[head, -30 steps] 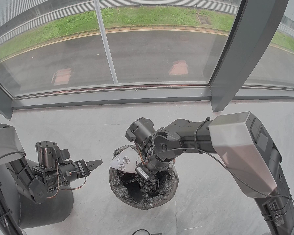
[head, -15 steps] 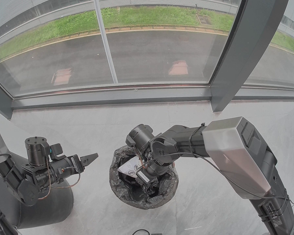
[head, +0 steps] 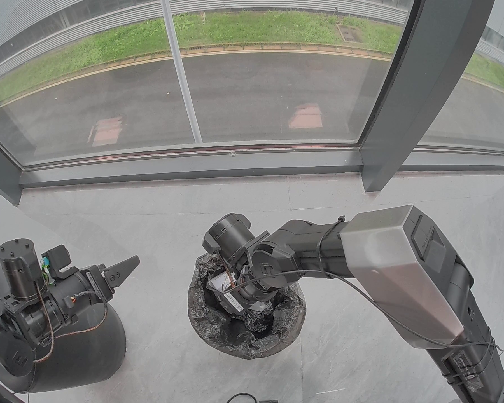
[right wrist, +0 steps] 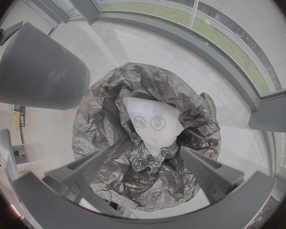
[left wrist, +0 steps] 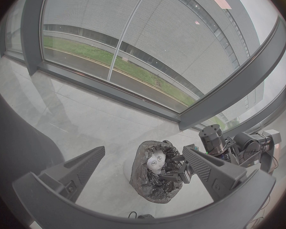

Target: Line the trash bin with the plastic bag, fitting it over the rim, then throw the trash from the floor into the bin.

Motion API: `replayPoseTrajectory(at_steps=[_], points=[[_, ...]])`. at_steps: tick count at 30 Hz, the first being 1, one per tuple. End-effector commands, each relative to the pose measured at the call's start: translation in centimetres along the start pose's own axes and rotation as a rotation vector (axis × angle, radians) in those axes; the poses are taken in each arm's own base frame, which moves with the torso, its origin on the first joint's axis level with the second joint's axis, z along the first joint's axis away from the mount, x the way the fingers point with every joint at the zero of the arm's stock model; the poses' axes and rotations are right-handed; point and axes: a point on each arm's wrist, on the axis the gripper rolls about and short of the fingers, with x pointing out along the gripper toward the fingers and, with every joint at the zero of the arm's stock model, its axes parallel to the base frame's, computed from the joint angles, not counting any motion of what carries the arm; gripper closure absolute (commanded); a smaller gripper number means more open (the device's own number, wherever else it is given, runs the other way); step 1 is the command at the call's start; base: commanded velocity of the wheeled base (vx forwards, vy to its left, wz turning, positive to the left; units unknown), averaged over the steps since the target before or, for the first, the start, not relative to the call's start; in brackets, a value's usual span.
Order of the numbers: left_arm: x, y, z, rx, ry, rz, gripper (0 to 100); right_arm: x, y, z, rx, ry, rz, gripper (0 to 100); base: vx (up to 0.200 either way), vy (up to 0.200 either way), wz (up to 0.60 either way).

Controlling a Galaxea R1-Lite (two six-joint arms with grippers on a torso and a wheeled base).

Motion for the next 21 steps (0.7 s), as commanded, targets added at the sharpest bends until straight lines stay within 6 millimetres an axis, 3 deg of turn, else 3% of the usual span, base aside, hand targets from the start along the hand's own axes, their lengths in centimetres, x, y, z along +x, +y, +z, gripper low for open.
replayPoseTrajectory(at_steps=[1,11,14,21], points=[[-2.6,-0.4,0.2,0.013,-0.071,0.012,0,-0.4,0.7,0.1,-0.016,-0.01,0.007,100,0.0,0.0,0.0],[-8.0,-0.8,-0.7,0.127,-0.218,0.159,0,0.3,1.0,-0.2,-0.04,0.0,-0.023,100,0.0,0.0,0.0],[-10.0,-1.1,-0.9,0.165,-0.265,0.155,0,1.4,0.7,-0.6,-0.037,0.024,-0.03,100,0.0,0.0,0.0],[-14.8,-1.2,-2.6,0.176,-0.275,0.158,0,6.8,1.7,-1.6,-0.08,-0.036,-0.077,100,0.0,0.0,0.0]])
